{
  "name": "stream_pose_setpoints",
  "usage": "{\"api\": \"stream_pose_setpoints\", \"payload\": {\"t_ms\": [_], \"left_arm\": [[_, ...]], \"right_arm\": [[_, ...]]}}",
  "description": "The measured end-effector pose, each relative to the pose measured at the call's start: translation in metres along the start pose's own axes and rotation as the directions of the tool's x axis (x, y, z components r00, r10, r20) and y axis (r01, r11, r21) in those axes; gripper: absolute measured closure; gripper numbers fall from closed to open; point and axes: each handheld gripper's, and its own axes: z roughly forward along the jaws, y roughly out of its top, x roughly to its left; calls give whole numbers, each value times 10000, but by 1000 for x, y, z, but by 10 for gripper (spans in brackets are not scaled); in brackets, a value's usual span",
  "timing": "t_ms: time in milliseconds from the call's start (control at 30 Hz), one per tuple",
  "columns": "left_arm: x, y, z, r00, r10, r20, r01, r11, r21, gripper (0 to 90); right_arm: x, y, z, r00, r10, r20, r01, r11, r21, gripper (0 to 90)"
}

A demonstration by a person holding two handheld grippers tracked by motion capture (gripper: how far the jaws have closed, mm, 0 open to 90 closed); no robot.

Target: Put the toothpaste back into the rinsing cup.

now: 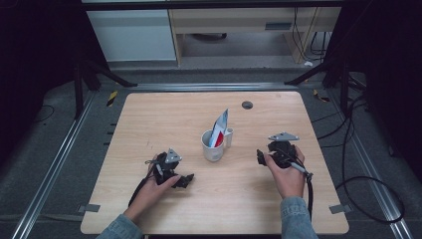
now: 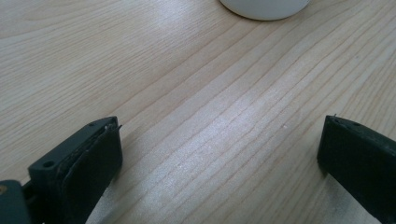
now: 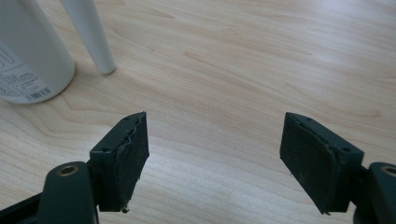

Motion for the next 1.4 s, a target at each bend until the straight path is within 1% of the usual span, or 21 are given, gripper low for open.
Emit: {"api": "stream_pose_setpoints", "payload": {"t_ms": [100,133,200,233,300,400,467,500,600,767,833,900,1067,1167,1233,1300,1400], "left_arm": [[0,0,0,10000,-2,0,2,10000,1,0],[0,0,0,10000,-3,0,3,10000,0,0],[0,0,0,10000,-3,0,3,10000,-1,0],[0,0,0,10000,-4,-1,4,10000,-1,0],[0,0,0,10000,-6,-1,6,10000,-1,0],[0,0,0,10000,-3,-2,3,10000,-1,0],[0,0,0,10000,-1,-2,1,10000,-1,0],[0,0,0,10000,-7,-1,7,10000,-2,0],[0,0,0,10000,0,-2,0,10000,-1,0],[0,0,0,10000,-5,-1,5,10000,-3,0],[0,0,0,10000,-2,-1,2,10000,-1,0],[0,0,0,10000,-4,0,4,10000,-1,0],[0,0,0,10000,-1,-2,1,10000,0,0],[0,0,0,10000,0,-2,0,10000,-1,0],[0,0,0,10000,-3,0,3,10000,-2,0],[0,0,0,10000,-4,-1,4,10000,-3,0],[0,0,0,10000,-4,-1,4,10000,-3,0]], "right_arm": [[-1,-6,5,10000,-12,-77,13,9999,122,221],[-2,-10,9,9999,43,-100,-40,9996,265,202],[-2,-11,11,9999,34,-125,-30,9994,352,192],[-3,-14,15,9998,119,-132,-112,9988,481,175],[-4,-16,17,9998,154,-114,-148,9984,539,169],[-7,-19,23,9987,482,-160,-472,9972,579,160],[-8,-19,28,9984,553,-114,-545,9966,619,152],[-9,-20,32,9984,562,-22,-559,9957,740,142],[-11,-21,37,9987,502,90,-508,9951,845,135],[-17,-24,44,9963,793,335,-818,9931,839,133],[-20,-25,45,9941,966,485,-998,9926,694,136],[-21,-25,47,9921,1161,467,-1191,9905,689,136],[-24,-26,49,9902,1291,536,-1325,9891,641,136],[-27,-28,51,9894,1372,483,-1406,9872,753,134],[-28,-29,53,9890,1361,581,-1406,9867,811,134],[-30,-29,54,9869,1506,574,-1550,9845,824,134],[-32,-31,57,9863,1488,714,-1549,9839,890,131]]}}
